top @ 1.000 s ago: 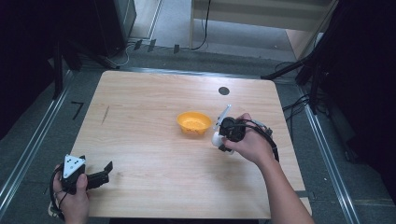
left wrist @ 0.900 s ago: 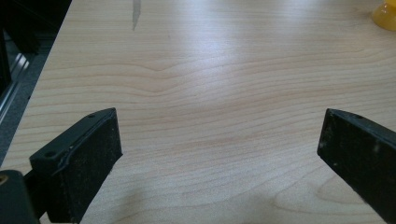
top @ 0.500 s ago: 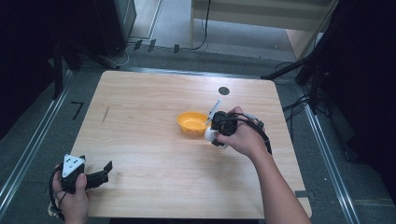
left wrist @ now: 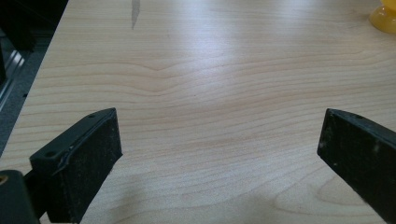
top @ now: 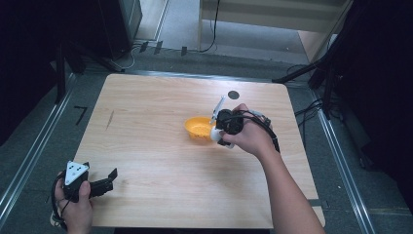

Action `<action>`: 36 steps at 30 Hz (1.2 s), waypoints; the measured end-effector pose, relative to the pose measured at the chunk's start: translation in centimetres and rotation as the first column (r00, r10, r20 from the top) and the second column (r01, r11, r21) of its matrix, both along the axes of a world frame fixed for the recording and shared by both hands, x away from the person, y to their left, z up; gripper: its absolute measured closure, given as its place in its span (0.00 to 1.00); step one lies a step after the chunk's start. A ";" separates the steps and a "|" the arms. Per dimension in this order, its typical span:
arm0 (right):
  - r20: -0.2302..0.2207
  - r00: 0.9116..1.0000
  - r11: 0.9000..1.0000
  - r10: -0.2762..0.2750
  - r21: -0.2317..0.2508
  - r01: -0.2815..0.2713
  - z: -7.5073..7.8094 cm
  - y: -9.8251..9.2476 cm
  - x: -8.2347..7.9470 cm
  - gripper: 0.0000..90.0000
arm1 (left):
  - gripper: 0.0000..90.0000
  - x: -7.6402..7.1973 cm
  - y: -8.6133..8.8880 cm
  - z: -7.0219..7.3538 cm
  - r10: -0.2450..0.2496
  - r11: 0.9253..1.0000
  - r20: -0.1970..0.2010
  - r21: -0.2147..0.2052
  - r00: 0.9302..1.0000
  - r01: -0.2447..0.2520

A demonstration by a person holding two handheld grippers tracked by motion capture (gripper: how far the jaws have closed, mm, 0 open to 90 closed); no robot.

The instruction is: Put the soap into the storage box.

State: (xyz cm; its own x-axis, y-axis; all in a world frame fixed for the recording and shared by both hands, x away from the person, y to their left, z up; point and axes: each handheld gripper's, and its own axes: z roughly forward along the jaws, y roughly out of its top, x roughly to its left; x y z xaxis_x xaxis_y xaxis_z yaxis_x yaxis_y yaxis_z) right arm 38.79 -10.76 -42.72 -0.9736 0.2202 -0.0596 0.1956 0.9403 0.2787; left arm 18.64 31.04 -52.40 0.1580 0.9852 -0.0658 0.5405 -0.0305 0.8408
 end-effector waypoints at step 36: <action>0.046 0.996 0.997 0.071 -0.013 -0.071 1.6 4.1 3.8 0.56 | 0.00 0.0 -0.1 0.0 -0.009 1.000 -0.004 0.010 1.000 0.009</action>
State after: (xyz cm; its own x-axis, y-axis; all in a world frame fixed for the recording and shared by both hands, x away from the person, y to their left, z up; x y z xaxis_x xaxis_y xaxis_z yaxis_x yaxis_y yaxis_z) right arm 42.55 -6.63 -41.15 -0.9829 0.1494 -0.1076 0.1150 0.9546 0.2747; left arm 18.68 30.95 -52.39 0.1670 0.9843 -0.0566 0.5437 -0.0440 0.8381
